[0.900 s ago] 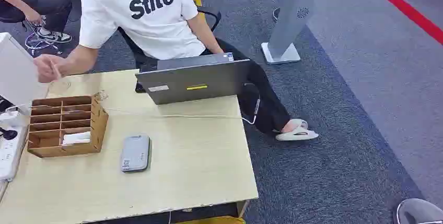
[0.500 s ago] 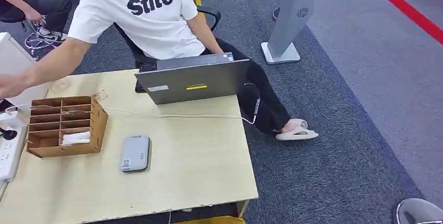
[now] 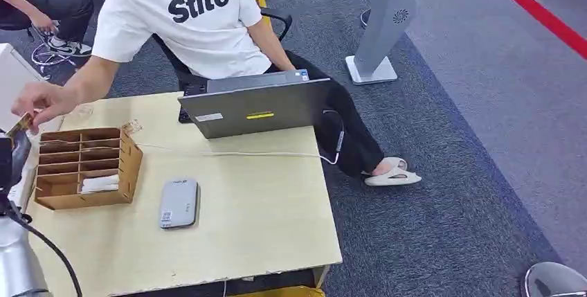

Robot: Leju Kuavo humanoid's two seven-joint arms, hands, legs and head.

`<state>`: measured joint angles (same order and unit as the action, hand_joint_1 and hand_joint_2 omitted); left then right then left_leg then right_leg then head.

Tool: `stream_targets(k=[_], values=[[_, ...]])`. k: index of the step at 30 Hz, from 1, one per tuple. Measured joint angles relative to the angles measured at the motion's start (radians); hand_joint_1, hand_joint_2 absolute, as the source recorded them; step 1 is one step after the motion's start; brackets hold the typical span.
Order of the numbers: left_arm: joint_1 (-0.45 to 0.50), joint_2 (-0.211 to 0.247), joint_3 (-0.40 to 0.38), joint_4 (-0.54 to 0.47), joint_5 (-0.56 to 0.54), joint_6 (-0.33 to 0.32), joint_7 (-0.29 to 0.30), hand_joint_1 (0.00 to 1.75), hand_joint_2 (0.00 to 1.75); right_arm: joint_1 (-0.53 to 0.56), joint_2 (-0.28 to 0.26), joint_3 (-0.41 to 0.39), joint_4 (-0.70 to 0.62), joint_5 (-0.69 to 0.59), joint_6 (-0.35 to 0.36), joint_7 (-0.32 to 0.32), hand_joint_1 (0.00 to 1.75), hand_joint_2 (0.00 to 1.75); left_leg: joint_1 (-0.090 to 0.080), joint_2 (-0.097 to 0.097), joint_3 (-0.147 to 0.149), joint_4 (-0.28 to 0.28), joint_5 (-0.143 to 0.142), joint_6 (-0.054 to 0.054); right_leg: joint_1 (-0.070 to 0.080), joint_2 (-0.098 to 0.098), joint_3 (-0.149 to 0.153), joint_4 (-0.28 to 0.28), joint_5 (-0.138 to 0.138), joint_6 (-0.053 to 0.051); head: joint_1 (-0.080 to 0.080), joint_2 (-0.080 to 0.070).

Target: Pass the card to the sensor for recognition and then transmit it.

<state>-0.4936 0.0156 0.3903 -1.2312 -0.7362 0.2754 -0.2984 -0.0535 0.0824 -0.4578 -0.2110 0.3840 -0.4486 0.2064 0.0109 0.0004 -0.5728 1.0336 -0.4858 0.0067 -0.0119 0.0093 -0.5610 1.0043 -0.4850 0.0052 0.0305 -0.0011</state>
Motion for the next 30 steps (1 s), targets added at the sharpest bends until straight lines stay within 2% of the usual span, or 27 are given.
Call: stream_targets(k=[8, 12, 18, 21, 27, 30], values=[[-0.083, 0.040, -0.150, 0.145, -0.074, -0.010, 0.043, 1.75, 1.75, 0.000, 0.000, 0.061, 0.004, 0.123, 0.025, 0.021, 0.00, 1.75, 0.000, 0.000, 0.000, 0.000, 0.000, 0.000, 0.000, 0.000, 0.000, 0.000, 0.000, 0.000, 0.000, 0.000], [-0.092, 0.047, -0.227, 0.176, -0.108, -0.048, 0.060, 1.75, 1.75, 0.001, 0.000, 0.079, 0.006, 0.178, 0.040, 0.055, 0.00, 1.75, 0.000, 0.000, -0.001, 0.000, 0.000, 0.000, 0.000, 0.000, 0.000, 0.000, 0.000, 0.000, 0.000, 0.000], [-0.090, 0.048, -0.292, 0.189, -0.123, -0.073, 0.067, 1.75, 1.75, 0.002, 0.000, 0.089, 0.009, 0.193, 0.051, 0.064, 0.00, 1.75, 0.000, 0.000, -0.001, 0.000, 0.000, 0.000, 0.000, 0.000, 0.000, 0.000, 0.000, 0.000, 0.000, 0.000], [-0.083, 0.048, -0.326, 0.187, -0.128, -0.111, 0.067, 1.75, 1.75, 0.003, 0.000, 0.094, 0.009, 0.201, 0.051, 0.059, 0.00, 1.75, 0.000, 0.000, -0.001, 0.000, 0.000, 0.000, 0.000, 0.000, 0.000, 0.000, 0.000, 0.000, 0.000, 0.000], [-0.041, 0.049, -0.430, 0.140, -0.148, -0.153, 0.089, 1.75, 1.75, 0.003, 0.000, 0.094, 0.009, 0.221, 0.051, 0.053, 0.00, 1.75, 0.000, -0.001, -0.001, 0.000, 0.000, 0.000, 0.000, -0.001, 0.000, 0.000, 0.000, 0.000, 0.000, 0.000], [-0.033, 0.050, -0.455, 0.127, -0.149, -0.159, 0.100, 1.75, 1.75, 0.003, 0.000, 0.094, 0.010, 0.223, 0.051, 0.053, 0.00, 1.75, 0.000, -0.001, -0.001, 0.000, 0.000, 0.000, 0.000, 0.000, 0.000, 0.000, 0.000, 0.000, 0.000, 0.000]])
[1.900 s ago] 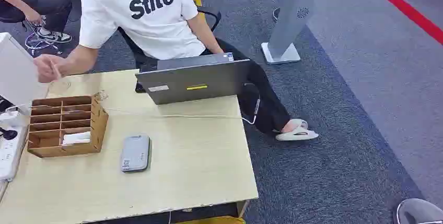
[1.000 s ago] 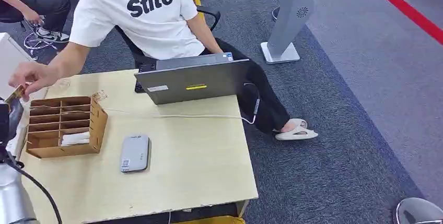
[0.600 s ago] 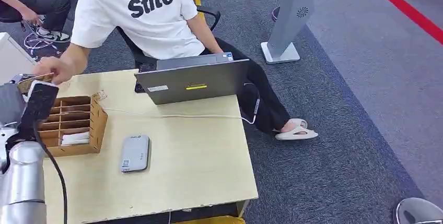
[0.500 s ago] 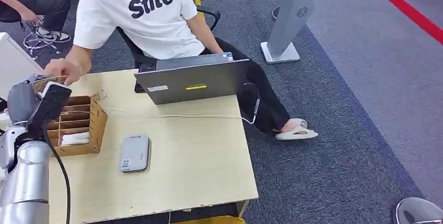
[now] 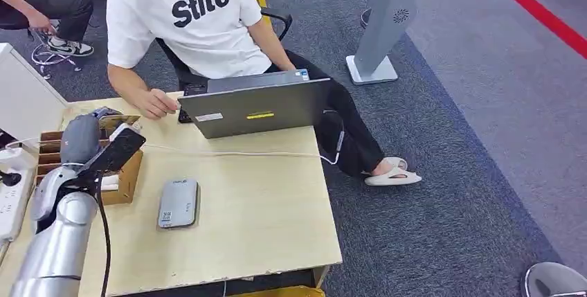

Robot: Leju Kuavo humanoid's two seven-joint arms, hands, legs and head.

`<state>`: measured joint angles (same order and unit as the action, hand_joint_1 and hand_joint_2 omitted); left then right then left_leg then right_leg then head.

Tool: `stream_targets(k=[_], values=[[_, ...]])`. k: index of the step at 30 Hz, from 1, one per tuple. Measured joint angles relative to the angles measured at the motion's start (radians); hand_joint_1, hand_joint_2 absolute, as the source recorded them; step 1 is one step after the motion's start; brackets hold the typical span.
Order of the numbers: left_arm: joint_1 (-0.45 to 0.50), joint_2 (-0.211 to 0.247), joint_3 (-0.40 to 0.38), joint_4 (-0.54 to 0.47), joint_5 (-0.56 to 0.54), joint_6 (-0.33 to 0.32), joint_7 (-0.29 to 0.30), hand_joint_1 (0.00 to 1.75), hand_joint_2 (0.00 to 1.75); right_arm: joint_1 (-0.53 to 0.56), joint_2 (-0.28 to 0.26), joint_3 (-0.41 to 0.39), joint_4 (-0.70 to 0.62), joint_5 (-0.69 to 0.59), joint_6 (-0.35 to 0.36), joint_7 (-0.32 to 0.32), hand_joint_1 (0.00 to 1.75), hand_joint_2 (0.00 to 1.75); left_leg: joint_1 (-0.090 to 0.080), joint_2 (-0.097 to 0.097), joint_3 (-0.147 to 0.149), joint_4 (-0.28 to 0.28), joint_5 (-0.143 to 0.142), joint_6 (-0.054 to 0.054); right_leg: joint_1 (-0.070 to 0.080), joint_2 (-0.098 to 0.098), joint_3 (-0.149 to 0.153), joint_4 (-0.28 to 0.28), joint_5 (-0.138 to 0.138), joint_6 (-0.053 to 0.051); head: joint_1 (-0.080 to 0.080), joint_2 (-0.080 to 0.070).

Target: Pass the card to the sensor for recognition and then transmit it.

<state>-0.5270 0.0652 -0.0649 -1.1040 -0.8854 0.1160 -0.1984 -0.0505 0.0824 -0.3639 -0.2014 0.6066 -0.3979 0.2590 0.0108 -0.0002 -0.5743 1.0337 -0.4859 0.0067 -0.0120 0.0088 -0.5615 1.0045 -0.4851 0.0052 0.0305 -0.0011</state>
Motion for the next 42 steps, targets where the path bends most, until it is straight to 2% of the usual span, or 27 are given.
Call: stream_targets(k=[5, 11, 16, 25, 42], values=[[0.020, 0.007, -0.057, -0.032, 0.012, -0.066, 0.027, 1.75, 1.75, 0.001, 0.000, 0.000, 0.000, 0.015, 0.002, -0.003, 0.00, 1.75, 0.000, 0.000, 0.000, 0.000, 0.000, 0.000, 0.000, 0.000, 0.000, 0.000, 0.000, 0.000, 0.000, 0.000], [0.036, 0.040, -0.195, -0.041, -0.041, -0.134, 0.064, 1.75, 1.75, 0.001, 0.001, -0.002, 0.001, 0.032, 0.004, -0.008, 0.00, 1.75, 0.000, 0.000, 0.000, 0.000, 0.000, 0.000, 0.000, 0.000, 0.000, 0.000, 0.000, 0.000, 0.000, 0.000], [0.036, 0.080, -0.271, -0.040, -0.051, -0.149, 0.072, 1.75, 1.75, 0.003, 0.001, -0.003, 0.001, 0.035, 0.004, -0.010, 0.00, 1.75, 0.000, 0.000, 0.000, 0.000, 0.000, 0.000, 0.000, 0.000, 0.000, 0.000, 0.000, 0.000, 0.000, 0.000], [0.036, 0.101, -0.300, -0.040, -0.051, -0.150, 0.072, 1.75, 1.75, 0.004, 0.001, -0.003, 0.001, 0.035, 0.004, -0.011, 0.00, 1.75, 0.000, 0.000, 0.000, 0.000, 0.000, 0.000, 0.000, 0.000, 0.000, 0.000, 0.000, 0.000, 0.000, 0.000], [0.036, 0.106, -0.303, -0.040, -0.056, -0.155, 0.073, 1.75, 1.75, 0.005, 0.001, -0.003, 0.001, 0.035, 0.004, -0.011, 0.00, 1.75, 0.000, 0.000, 0.000, 0.000, 0.000, 0.000, 0.000, 0.000, 0.000, 0.000, 0.000, 0.000, 0.000, 0.000]])
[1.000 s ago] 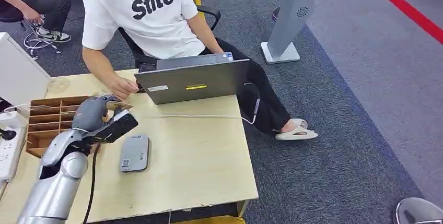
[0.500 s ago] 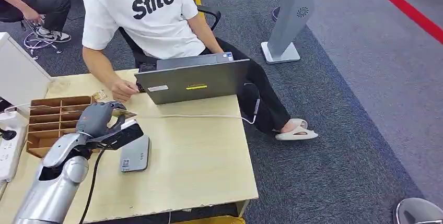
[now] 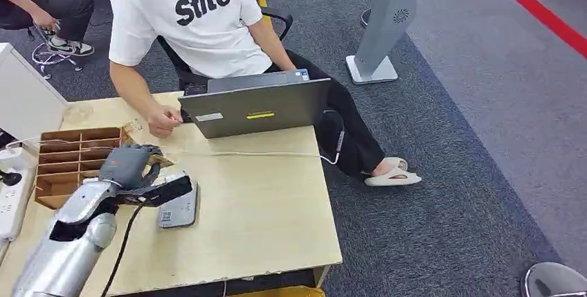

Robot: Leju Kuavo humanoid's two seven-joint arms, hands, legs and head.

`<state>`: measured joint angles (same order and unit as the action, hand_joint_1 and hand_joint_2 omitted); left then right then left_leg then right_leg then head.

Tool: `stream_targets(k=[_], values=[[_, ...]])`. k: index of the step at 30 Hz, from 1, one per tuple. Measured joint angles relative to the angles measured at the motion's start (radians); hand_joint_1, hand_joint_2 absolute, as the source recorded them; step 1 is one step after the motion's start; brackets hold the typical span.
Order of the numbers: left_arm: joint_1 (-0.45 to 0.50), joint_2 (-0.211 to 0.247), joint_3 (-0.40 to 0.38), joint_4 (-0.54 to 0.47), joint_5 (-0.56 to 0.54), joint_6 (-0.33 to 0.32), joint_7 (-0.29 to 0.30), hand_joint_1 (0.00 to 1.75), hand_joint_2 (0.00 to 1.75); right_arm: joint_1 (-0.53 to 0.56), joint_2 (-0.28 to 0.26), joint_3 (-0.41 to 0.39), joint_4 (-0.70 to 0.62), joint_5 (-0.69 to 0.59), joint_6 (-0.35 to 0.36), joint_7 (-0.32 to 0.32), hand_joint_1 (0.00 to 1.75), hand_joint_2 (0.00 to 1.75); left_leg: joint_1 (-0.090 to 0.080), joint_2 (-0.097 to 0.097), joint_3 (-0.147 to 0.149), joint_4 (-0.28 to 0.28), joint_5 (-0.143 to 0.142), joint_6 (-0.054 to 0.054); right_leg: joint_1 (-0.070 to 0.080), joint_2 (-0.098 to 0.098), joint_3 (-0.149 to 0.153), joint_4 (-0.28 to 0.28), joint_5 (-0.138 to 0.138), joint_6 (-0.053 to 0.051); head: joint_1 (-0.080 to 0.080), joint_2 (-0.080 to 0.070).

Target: Pass the card to the sensor for recognition and then transmit it.

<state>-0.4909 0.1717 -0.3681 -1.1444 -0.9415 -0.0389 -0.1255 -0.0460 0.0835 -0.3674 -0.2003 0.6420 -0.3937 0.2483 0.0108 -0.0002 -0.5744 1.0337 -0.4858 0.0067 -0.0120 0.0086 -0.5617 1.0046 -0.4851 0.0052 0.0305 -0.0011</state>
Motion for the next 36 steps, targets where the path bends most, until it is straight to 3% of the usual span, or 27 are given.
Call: stream_targets(k=[2, 4, 6, 21, 36], values=[[0.000, 0.014, -0.020, 0.002, -0.030, -0.017, 0.010, 1.75, 1.75, 0.000, 0.000, -0.001, 0.000, 0.004, -0.001, 0.005, 0.00, 1.75, 0.000, 0.000, 0.000, 0.000, 0.000, 0.000, 0.000, 0.000, 0.000, 0.000, 0.000, 0.000, 0.000, 0.000], [-0.022, 0.069, -0.113, 0.055, -0.134, -0.026, 0.101, 1.75, 1.75, 0.001, 0.004, -0.021, 0.000, 0.018, -0.002, 0.013, 0.00, 1.75, 0.000, 0.000, 0.000, 0.000, 0.000, 0.000, 0.000, 0.000, -0.001, 0.000, 0.000, 0.000, 0.000, 0.000], [-0.013, 0.100, -0.165, 0.117, -0.148, -0.042, 0.123, 1.75, 1.75, 0.001, 0.009, -0.026, 0.000, 0.040, 0.006, 0.013, 0.00, 1.75, 0.000, 0.001, 0.000, 0.000, 0.000, 0.000, 0.000, 0.001, -0.001, 0.000, 0.000, 0.000, 0.000, 0.000], [0.010, 0.113, -0.194, 0.150, -0.132, -0.020, 0.119, 1.75, 1.75, 0.002, 0.018, -0.026, 0.000, 0.069, 0.015, 0.016, 0.00, 1.75, 0.000, -0.001, 0.000, 0.000, 0.001, 0.000, 0.000, -0.001, 0.000, 0.000, 0.000, 0.000, 0.000, 0.000], [0.038, 0.060, -0.209, 0.143, -0.122, 0.085, 0.101, 1.75, 1.75, 0.001, 0.024, -0.026, 0.000, 0.093, 0.015, 0.012, 0.00, 1.75, 0.000, -0.001, 0.000, 0.000, 0.001, 0.000, 0.000, -0.002, 0.001, 0.000, 0.000, 0.000, 0.000, 0.000]])
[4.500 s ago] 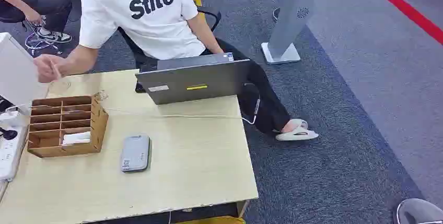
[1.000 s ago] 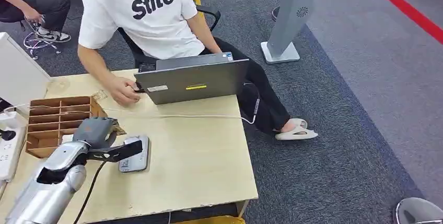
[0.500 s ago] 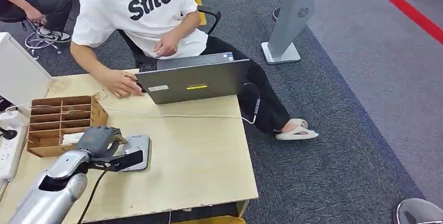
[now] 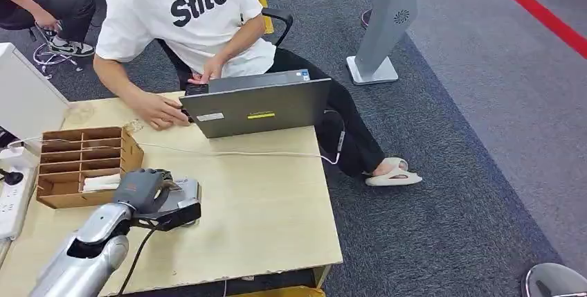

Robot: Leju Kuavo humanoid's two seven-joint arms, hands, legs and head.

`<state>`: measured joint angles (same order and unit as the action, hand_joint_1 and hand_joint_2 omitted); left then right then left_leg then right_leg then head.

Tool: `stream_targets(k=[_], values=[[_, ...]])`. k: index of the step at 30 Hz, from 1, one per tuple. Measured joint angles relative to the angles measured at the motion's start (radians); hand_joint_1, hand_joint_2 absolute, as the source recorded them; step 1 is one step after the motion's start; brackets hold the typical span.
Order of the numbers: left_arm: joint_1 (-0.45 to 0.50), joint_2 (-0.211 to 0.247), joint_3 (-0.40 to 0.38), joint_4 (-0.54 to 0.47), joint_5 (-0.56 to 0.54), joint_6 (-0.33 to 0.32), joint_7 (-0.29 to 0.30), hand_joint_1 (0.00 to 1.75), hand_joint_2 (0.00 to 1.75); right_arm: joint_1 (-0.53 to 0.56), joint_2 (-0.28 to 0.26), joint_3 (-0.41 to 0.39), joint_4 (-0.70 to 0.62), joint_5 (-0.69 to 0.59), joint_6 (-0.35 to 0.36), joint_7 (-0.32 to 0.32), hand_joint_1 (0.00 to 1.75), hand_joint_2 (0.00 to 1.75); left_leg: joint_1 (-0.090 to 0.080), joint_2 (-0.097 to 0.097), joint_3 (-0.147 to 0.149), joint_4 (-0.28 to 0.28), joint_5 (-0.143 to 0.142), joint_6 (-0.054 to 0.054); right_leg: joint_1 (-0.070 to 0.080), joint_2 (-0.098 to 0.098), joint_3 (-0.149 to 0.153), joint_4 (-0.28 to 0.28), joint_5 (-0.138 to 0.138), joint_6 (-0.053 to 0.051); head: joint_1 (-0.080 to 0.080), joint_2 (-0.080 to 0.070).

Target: Pass the card to the sensor for recognition and then transmit it.

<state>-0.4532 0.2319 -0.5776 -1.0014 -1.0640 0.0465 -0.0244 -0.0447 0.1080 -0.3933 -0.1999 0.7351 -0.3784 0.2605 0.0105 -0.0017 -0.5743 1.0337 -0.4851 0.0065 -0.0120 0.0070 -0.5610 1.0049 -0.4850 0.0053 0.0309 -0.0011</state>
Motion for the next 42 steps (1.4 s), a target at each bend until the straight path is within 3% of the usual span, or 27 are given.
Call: stream_targets(k=[19, 23, 27, 34, 37, 42], values=[[0.028, -0.053, 0.016, -0.067, -0.001, 0.102, -0.044, 1.75, 1.75, 0.000, 0.002, -0.001, 0.000, 0.046, 0.000, -0.001, 0.00, 1.75, 0.000, 0.000, -0.001, 0.000, 0.000, 0.000, 0.000, 0.000, -0.001, 0.000, 0.000, 0.000, 0.000, 0.000], [0.033, -0.066, 0.062, -0.143, 0.013, 0.154, -0.051, 1.75, 1.75, 0.000, 0.002, -0.008, 0.000, 0.069, -0.001, -0.001, 0.00, 1.75, 0.000, 0.000, -0.001, 0.000, 0.000, 0.000, 0.000, 0.000, -0.001, 0.000, 0.000, 0.000, 0.000, 0.000], [0.031, -0.068, 0.135, -0.235, 0.039, 0.151, -0.056, 1.75, 1.75, 0.000, 0.002, -0.015, 0.000, 0.080, -0.002, -0.001, 0.00, 1.75, 0.000, 0.000, -0.001, 0.000, 0.000, 0.000, 0.000, 0.000, -0.001, 0.000, 0.000, 0.000, 0.000, 0.000], [0.032, -0.068, 0.174, -0.287, 0.038, 0.158, -0.066, 1.75, 1.75, 0.000, 0.002, -0.017, 0.000, 0.084, -0.002, -0.001, 0.00, 1.75, 0.000, 0.000, -0.001, 0.000, 0.000, 0.000, 0.000, 0.000, -0.001, 0.000, 0.000, 0.000, 0.000, 0.000], [0.029, -0.065, 0.193, -0.302, 0.023, 0.177, -0.039, 1.75, 1.75, 0.000, 0.002, -0.018, 0.000, 0.093, -0.003, 0.000, 0.00, 1.75, 0.000, 0.000, -0.001, 0.000, 0.000, 0.000, 0.000, 0.000, -0.001, 0.000, 0.000, 0.000, 0.000, 0.000], [-0.045, 0.002, 0.308, -0.316, -0.023, 0.161, 0.016, 1.75, 1.75, 0.000, 0.002, -0.023, 0.000, 0.116, -0.003, 0.002, 0.00, 1.75, 0.001, 0.001, -0.001, 0.000, 0.000, -0.001, 0.000, 0.001, -0.001, 0.001, 0.000, 0.000, 0.000, 0.000]])
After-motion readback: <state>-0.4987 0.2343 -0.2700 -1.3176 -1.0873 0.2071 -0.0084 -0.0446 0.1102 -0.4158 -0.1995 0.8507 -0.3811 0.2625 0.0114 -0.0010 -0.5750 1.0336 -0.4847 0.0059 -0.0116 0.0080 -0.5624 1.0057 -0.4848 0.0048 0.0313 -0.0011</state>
